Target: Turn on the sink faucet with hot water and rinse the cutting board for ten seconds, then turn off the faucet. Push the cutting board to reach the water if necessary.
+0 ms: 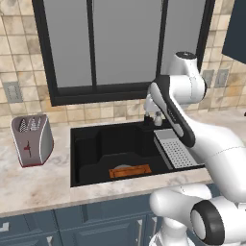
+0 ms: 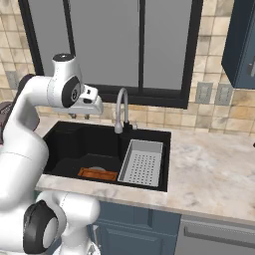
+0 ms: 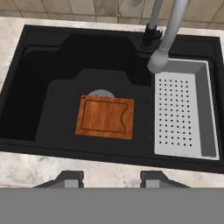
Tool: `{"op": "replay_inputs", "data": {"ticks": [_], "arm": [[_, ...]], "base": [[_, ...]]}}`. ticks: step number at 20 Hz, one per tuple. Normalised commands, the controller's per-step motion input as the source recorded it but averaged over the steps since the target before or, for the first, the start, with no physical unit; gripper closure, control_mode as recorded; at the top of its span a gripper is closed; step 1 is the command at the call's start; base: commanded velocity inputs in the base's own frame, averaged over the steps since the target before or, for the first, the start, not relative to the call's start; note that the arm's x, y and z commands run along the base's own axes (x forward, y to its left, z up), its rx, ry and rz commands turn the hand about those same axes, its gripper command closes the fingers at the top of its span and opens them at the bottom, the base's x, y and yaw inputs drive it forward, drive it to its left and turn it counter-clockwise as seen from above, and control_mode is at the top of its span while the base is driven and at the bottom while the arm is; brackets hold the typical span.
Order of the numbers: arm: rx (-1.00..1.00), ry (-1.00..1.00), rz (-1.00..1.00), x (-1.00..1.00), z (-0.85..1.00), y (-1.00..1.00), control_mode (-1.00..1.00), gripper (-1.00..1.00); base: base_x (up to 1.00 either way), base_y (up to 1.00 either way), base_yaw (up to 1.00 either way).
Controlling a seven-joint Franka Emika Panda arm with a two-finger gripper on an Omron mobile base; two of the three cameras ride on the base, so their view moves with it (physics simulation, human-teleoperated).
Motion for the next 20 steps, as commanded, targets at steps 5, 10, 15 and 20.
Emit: {"op": "replay_inputs", "data": {"ticks": [5,10,15,20], "arm": [[0.00,-0.03,0.00,-0.15,-0.01,-0.25,-1.00,-1.00],[0.00,0.00,0.00,-0.03,0.00,-0.54,-1.00,-1.00],[0.00,0.00,0.00,0.01,0.00,-0.53,-1.00,-1.00],[0.00,-0.04,0.00,0.33,0.00,-0.29,-1.00,-1.00]], "base": [[0.00,0.00,0.00],[0.00,0.00,0.00],[0.00,0.00,0.00],[0.00,0.00,0.00]]}}
